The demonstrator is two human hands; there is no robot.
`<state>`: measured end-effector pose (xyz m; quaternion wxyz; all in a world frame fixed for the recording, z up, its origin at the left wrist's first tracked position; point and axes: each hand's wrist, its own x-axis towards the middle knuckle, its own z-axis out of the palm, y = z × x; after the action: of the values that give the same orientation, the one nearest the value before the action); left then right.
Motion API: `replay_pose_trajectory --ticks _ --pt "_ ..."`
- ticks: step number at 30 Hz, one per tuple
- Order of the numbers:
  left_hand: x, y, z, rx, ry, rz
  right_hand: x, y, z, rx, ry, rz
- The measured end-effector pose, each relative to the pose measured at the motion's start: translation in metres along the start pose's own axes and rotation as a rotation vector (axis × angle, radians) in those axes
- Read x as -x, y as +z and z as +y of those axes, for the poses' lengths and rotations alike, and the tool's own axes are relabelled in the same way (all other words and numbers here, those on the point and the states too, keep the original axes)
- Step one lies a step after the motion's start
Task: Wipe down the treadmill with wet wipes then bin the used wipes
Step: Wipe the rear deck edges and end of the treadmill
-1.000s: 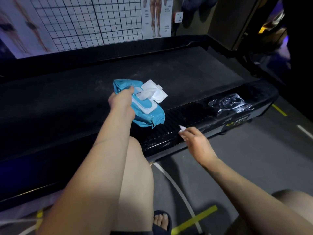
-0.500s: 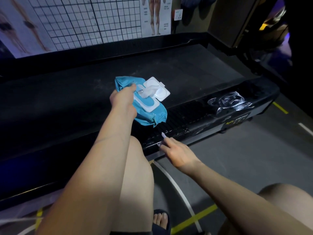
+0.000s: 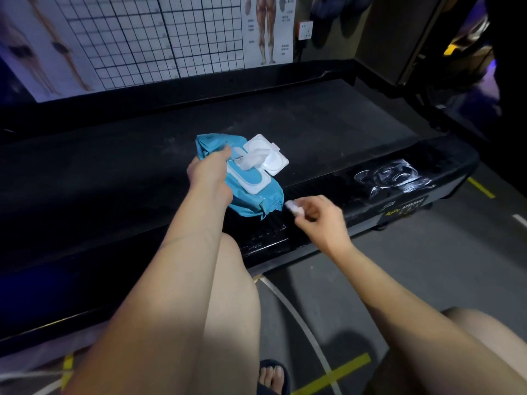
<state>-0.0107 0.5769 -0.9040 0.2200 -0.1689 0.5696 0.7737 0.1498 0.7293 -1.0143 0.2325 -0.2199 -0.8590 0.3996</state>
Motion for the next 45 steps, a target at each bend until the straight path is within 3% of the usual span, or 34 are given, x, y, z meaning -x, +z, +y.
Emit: replay_pose_trajectory --ticks 2,6,9,20,23,27,29,32,34,38,42,45 --pt "0.001 0.002 0.000 0.005 0.005 0.001 -0.005 0.017 -0.006 0.006 -0.011 -0.118" --pt "0.003 0.007 -0.004 0.020 -0.010 -0.005 -0.018 0.032 -0.002 0.500 -0.081 -0.274" --pt "0.001 0.011 -0.006 0.034 -0.022 -0.007 -0.024 0.029 -0.009 0.705 -0.095 -0.308" --pt "-0.022 0.016 -0.013 0.039 -0.061 0.031 -0.002 -0.025 0.013 0.467 0.038 -0.575" --pt "-0.024 0.016 -0.015 0.055 -0.087 0.036 0.006 -0.037 0.027 0.438 0.234 -0.371" --pt "-0.023 0.017 -0.015 0.071 -0.089 0.033 0.020 -0.037 0.027 0.082 0.590 -0.031" --pt "-0.022 0.018 -0.015 0.059 -0.089 0.034 0.033 -0.027 0.026 -0.176 0.727 0.020" --pt "-0.021 0.021 -0.015 0.050 -0.091 0.021 0.052 -0.006 0.024 -0.450 0.860 -0.074" --pt "-0.020 0.021 -0.015 0.045 -0.095 0.018 0.056 0.007 0.020 -0.553 0.835 -0.155" --pt "-0.017 0.020 -0.014 0.044 -0.085 0.031 0.054 0.025 0.017 -0.602 0.837 -0.060" --pt "-0.019 0.016 -0.011 0.052 -0.076 0.042 0.033 0.008 0.006 -0.648 0.674 0.212" --pt "-0.020 0.015 -0.011 0.036 -0.060 0.052 0.010 -0.016 0.005 -0.391 0.483 0.345"
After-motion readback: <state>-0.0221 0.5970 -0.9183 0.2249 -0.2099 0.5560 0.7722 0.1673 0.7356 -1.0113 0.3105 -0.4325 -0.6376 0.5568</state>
